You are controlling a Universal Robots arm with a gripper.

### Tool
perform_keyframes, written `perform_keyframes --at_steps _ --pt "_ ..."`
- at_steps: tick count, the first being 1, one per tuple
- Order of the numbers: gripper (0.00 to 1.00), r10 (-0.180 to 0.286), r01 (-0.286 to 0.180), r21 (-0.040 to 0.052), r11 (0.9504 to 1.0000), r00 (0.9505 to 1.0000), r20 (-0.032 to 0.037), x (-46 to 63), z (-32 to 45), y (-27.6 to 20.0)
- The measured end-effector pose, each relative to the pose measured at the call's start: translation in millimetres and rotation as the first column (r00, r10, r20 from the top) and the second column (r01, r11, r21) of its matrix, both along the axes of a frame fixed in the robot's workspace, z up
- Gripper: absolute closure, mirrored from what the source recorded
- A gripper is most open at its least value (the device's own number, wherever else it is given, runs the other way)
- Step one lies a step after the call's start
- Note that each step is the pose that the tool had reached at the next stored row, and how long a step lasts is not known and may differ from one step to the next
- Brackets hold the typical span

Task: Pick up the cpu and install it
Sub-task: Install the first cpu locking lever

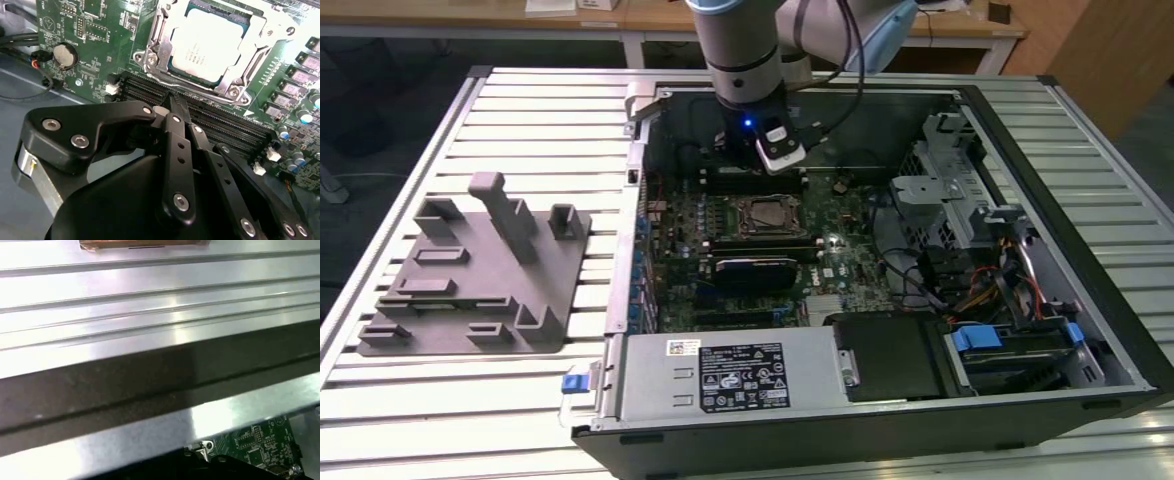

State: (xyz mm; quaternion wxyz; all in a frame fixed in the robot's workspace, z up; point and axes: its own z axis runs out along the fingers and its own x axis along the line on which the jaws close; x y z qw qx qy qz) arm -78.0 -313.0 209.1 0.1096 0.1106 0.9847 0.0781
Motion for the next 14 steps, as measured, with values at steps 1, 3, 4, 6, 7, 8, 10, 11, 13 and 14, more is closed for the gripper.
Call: perform_keyframes --at_steps 1,3,4,6,7,8,10,11,13,14 --pt "0.89 0.0 0.0 0.0001 1.0 1.0 0.0001 0.0 0.0 0.0" --pt "0.89 0.0 0.0 0.0002 1.0 1.0 0.0002 0.0 0.0 0.0" --pt "0.89 0.0 0.0 0.0002 1.0 1.0 0.0001 0.0 0.1 0.0" --pt "0.89 0.0 0.0 0.0 1.0 1.0 0.0001 0.0 0.2 0.0" --pt "0.89 0.0 0.0 -0.0005 1.0 1.0 -0.0001 0.0 0.3 -0.3" --pt "0.89 0.0 0.0 -0.0014 1.0 1.0 -0.0001 0.0 0.3 -0.7" --pt "0.89 0.0 0.0 -0.0046 1.0 1.0 0.0 0.0 0.2 -2.2" --pt "0.89 0.0 0.0 -0.0061 1.0 1.0 0.0 0.0 0.1 -3.2" --pt "0.89 0.0 0.0 -0.0086 1.0 1.0 0.0 0.0 0.1 -5.8" --pt "0.89 0.0 0.0 -0.0098 1.0 1.0 0.0 0.0 0.0 -7.4"
